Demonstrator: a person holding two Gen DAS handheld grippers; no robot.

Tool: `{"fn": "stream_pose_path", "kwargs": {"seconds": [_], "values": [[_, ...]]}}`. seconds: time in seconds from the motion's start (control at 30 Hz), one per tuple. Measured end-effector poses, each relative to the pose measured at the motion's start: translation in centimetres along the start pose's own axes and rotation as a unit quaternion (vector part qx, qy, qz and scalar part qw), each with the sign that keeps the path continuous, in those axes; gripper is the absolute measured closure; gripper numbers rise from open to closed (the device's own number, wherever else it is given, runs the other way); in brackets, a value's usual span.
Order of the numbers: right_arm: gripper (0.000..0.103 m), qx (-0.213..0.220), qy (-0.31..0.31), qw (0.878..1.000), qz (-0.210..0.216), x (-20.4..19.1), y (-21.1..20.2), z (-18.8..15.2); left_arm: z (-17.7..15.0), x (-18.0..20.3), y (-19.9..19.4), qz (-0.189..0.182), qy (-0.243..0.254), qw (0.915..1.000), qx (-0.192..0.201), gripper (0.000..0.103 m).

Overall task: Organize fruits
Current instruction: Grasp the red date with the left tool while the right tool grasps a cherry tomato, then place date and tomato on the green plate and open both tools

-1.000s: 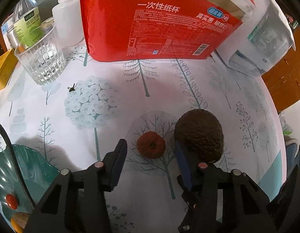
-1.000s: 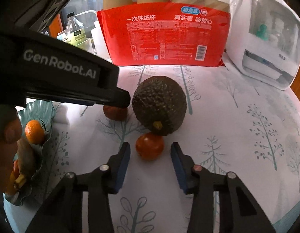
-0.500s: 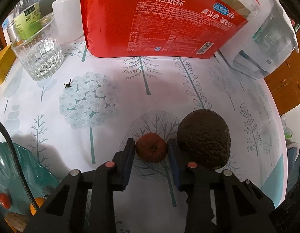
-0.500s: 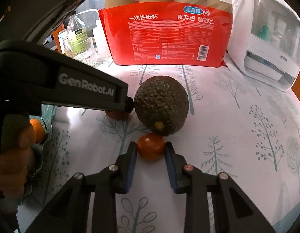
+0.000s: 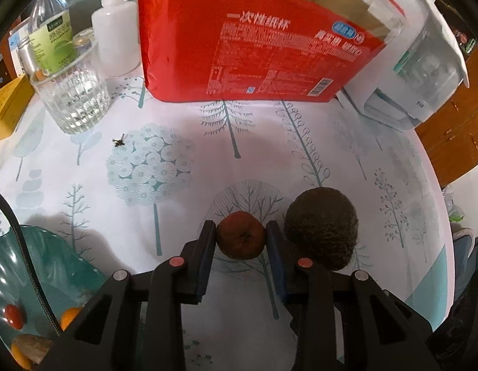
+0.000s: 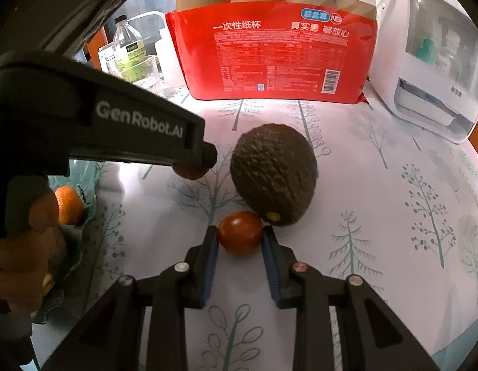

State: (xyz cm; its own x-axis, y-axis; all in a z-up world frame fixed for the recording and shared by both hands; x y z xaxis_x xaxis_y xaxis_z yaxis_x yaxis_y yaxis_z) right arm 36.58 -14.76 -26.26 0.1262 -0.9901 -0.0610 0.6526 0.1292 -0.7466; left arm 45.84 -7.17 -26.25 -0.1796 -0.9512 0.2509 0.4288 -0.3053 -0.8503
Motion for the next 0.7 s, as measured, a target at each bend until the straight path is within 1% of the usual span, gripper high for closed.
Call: {"fn": "stream_pose_path", "kwargs": {"seconds": [0.2,0.37,0.7], "values": [[0.074,0.013,-0.005,1.000,0.005,-1.3,-1.9,0.8,0.3,-0.6,-2.9,0.005,-0.008,0.9999,0.013,0.072],[0.075,0.023,-0.007,1.000,0.014,-2.6,-3.6,1.4,0.1,-1.9,-5.9,0.013,-0.020,0.9993,0.028,0.072],[0.074,0.041,-0.023,0.998,0.036,-6.5,-6.6,2.3,-1.7,-5.5,-11.9,0.028,-0.047,0.9967,0.060,0.072]]}}
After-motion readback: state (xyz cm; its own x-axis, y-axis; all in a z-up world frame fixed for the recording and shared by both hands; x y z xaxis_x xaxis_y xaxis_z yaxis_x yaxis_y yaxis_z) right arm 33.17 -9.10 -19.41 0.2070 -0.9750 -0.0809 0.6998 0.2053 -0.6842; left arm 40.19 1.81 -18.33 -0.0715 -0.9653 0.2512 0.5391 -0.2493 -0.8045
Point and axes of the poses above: each gripper's, at about its wrist camera, not at the fingertips, and y roughly the way its jaws point, x to its right, z to its top, the point moved 7 cm from there along y, roughly the way its jaws point, and after that the axes turned 4 degrees about x, right-handed, at the moved point
